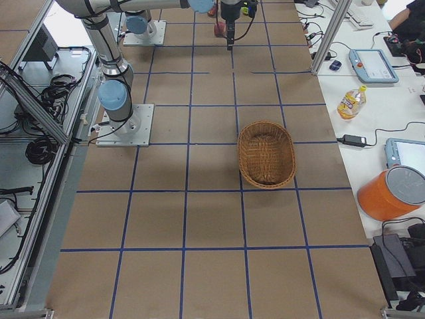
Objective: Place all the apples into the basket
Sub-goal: 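Reach the left gripper down and grasp the bright red apple, then carry the bright red apple with the left gripper toward the table center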
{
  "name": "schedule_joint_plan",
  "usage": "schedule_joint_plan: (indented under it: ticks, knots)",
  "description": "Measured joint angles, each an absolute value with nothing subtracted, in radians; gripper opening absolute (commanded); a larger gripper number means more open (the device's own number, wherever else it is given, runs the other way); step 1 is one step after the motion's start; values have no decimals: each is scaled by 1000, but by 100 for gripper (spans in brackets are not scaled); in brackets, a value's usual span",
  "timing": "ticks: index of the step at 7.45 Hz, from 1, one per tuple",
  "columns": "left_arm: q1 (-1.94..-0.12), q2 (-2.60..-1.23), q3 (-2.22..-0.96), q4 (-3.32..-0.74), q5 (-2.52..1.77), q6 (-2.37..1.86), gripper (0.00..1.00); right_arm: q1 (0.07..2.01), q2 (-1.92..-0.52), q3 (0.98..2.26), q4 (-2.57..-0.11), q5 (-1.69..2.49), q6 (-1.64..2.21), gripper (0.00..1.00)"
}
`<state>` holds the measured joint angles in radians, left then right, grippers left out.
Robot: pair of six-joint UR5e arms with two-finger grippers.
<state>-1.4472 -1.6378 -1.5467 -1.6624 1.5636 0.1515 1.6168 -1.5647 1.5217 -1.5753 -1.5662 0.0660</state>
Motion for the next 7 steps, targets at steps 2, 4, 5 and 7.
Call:
schedule_joint_plan:
  ticks: [2,4,5,7]
  knots:
    - [-1342,-1668,-1710,-1505,1556,278,100,1617,-1565,1522,-1575,-1567,66,100]
    - [-1309,-1698,-1865,-1275,1555,388,100,1617,-1565,1521,-1575,-1569,66,100]
    - [-1304,-1715,-1934,-1175,1555,419,100,1618,-1565,1520,-1574,-1569,66,100]
    - [-1303,-1766,-2007,-1079,1555,432,100,1618,-1565,1521,-1575,-1569,66,100]
